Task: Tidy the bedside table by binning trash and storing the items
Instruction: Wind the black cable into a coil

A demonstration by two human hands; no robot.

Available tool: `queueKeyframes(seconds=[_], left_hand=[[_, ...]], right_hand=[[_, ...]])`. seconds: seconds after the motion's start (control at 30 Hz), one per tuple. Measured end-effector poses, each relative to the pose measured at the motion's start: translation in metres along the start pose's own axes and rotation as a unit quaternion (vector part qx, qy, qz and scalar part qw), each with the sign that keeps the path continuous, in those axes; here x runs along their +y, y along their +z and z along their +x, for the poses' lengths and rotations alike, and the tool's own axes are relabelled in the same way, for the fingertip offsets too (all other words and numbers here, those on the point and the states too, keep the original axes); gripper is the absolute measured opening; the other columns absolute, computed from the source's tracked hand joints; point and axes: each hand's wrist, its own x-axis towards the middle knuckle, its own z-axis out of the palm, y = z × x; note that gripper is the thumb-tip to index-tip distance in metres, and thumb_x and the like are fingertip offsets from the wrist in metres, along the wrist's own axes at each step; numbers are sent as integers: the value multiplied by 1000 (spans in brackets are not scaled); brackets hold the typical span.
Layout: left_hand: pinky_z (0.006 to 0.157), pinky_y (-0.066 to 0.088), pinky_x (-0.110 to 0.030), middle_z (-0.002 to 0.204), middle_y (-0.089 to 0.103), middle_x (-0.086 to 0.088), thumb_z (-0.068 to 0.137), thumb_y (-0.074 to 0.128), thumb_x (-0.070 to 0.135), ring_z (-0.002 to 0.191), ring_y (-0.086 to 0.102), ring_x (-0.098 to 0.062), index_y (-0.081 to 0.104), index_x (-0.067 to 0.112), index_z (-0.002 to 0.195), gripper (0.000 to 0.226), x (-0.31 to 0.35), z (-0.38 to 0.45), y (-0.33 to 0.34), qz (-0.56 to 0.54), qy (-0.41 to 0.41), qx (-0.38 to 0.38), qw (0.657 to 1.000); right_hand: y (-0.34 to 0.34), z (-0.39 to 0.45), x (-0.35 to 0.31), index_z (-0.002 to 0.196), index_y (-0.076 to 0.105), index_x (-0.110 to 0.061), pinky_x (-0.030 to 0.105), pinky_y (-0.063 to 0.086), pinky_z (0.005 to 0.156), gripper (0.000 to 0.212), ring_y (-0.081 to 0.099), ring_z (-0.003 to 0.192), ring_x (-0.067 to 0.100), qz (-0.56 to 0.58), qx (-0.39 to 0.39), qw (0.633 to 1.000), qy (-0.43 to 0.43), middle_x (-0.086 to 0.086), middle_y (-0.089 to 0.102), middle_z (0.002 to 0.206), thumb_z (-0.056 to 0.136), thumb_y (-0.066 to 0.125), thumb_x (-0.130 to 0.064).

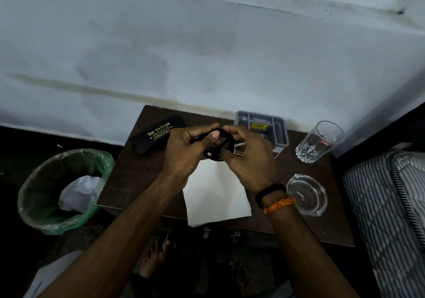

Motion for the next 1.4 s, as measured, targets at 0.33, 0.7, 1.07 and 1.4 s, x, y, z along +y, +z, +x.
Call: queueKeyframes(seconds=[0.33,0.7,1.07,1.4], left_hand=[[79,58,-21,103,77,-6,88,71,9,93,74,-8,72,4,115,27,-3,1,2,65,42,69,995],[94,57,-32,107,76,3,92,69,19,102,70,-5,74,14,115,24,-2,1,-3,176,131,63,974],[84,59,-23,118,53,-6,100,54,12,97,66,-16,45,15,147,47,1,1,-4,301,148,-143,931],[88,60,-37,101,69,4,95,58,1,93,70,-13,64,11,125,32,2,0,-3,244,128,-69,959]], right_hand=[[5,-2,-6,93,76,-12,33,54,78,12,63,90,21,-112,64,983,-131,6,66,98,84,73,-6],[3,1,-2,96,69,-15,36,57,76,10,69,89,11,48,117,988,-93,-3,73,92,90,69,-24],[-4,9,7,91,60,-19,36,62,67,9,76,86,17,289,149,940,103,3,78,89,96,62,-13],[-6,10,5,128,49,-17,36,62,61,46,74,72,26,407,154,876,209,12,75,80,89,69,-1]])
